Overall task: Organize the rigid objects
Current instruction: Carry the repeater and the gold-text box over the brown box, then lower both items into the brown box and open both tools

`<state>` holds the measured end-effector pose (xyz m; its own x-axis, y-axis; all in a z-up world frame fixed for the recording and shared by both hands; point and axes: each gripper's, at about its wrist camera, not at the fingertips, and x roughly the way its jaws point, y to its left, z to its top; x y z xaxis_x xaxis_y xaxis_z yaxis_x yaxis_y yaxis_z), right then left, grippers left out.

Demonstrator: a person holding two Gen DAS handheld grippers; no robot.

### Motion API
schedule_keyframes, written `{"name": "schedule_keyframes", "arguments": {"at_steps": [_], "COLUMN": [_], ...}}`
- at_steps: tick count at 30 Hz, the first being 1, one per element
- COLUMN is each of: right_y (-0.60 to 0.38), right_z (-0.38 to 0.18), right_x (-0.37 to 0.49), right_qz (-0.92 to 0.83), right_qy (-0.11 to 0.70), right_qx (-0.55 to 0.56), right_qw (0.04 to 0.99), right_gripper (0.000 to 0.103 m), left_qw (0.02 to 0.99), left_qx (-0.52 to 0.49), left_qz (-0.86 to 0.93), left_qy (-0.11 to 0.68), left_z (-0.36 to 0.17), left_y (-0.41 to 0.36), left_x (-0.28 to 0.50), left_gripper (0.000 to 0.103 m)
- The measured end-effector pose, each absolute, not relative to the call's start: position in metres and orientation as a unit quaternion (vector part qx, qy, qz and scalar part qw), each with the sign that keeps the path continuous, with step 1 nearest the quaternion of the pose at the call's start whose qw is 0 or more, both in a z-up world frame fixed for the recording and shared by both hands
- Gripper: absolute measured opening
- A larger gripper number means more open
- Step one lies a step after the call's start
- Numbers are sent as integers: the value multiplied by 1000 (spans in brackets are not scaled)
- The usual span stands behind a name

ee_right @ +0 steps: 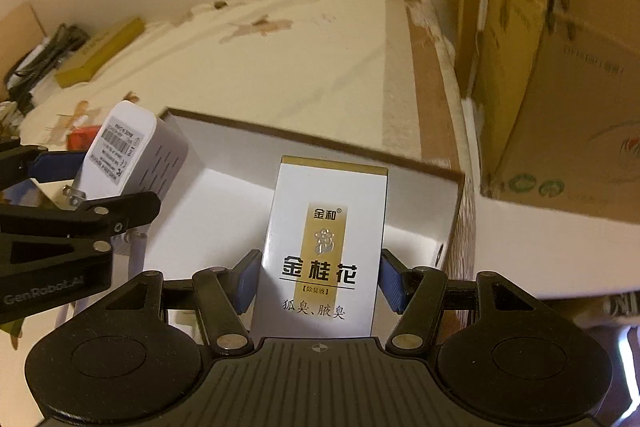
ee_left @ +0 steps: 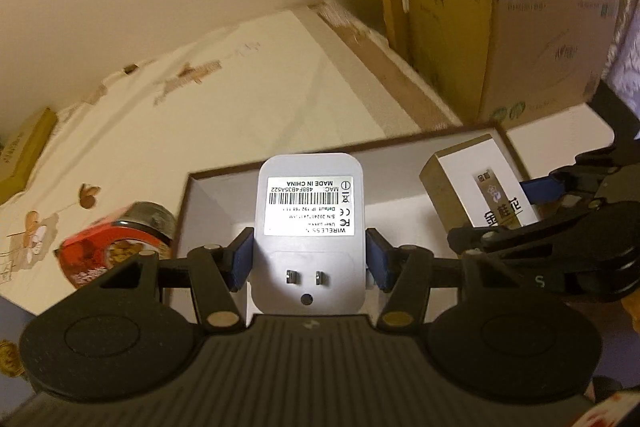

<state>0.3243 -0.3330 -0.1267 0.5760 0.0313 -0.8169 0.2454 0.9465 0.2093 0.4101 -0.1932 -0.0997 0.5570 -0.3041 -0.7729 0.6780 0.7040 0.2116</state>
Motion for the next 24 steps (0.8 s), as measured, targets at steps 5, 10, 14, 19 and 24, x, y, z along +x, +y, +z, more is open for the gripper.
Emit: {"name": "schedule_keyframes", "arguments": {"at_steps": [5, 10, 14, 19, 24], "right_y": [-334, -331, -328, -324, -327], "right_z": [-149, -160, -167, -170, -168], "right_x": [330, 331, 334, 338, 338], "right_qz": [-65, -69, -72, -68, -62], "right_qy": [480, 494, 501, 505, 507], "right_qx": [147, 129, 110, 103, 122], "right_qw": [863, 857, 855, 854, 851], "right_gripper": [58, 58, 58, 58, 58], "left_qw": [826, 818, 818, 824, 827], "left_qx": [272, 269, 268, 258, 249], "left_qz": [-301, -299, -294, -287, -274], "left_qy": [392, 410, 416, 414, 423], "left_z": [-131, -151, -161, -162, -159], "left_y": [-201, -201, -202, -203, -197], "left_x": [416, 423, 424, 425, 425], "left_gripper": [53, 52, 52, 41, 42]}}
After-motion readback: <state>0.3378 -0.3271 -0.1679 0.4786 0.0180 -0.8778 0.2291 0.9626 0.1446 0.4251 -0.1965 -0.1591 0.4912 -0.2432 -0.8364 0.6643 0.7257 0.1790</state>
